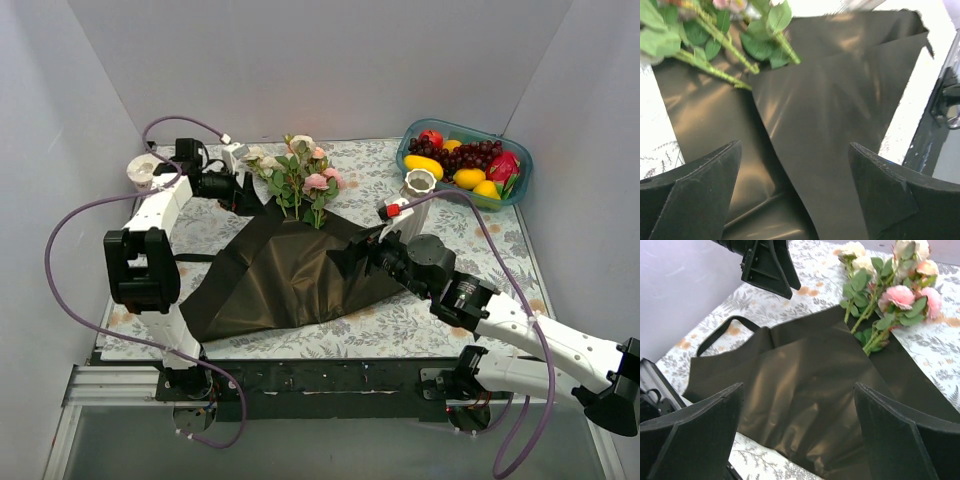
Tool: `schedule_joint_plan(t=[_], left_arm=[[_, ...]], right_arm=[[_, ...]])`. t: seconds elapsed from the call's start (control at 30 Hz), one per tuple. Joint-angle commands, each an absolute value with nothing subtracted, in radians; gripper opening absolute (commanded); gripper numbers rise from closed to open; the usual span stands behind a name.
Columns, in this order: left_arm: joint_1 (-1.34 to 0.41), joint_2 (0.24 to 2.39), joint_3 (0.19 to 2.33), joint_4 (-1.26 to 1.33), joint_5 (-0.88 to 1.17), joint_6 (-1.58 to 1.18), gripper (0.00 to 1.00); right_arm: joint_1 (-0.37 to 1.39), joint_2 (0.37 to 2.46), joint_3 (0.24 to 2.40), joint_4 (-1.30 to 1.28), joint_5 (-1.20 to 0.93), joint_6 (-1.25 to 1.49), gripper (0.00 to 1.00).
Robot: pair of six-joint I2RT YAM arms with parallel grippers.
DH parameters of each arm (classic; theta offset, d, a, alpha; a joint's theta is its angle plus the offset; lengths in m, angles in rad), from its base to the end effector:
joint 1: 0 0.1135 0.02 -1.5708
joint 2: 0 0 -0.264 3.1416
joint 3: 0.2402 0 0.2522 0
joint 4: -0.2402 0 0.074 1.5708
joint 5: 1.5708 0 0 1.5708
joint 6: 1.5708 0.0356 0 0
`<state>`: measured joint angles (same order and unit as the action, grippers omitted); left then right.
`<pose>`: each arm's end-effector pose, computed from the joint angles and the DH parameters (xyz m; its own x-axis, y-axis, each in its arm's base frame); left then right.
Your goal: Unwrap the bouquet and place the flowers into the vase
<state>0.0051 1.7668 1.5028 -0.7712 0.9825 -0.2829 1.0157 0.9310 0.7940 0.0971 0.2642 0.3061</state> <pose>0.3715 -0.0277 0.2858 -0.9435 -0.1597 -0.2904 0.1649 0.5337 -0.8294 0.1246 0.1834 0.3469 -0.2258 0.1878 -0.9559 -0.6448 0.7068 0.2912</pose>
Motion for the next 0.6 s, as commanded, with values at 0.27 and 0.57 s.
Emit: schedule_joint_plan(t=[0.27,0.57], left_arm=[[-0.104,1.865,1.451,-0.742,0.79,-0.19,0.85],[-0.121,1.937,1.428,-0.709,0.75,-0.186,0.71]], right_arm=[[0.989,0.904,0.73,0.083,0.298,0.344,0.95],[0.986,0.873,0.713,0.08,0.31,0.351,0.91]])
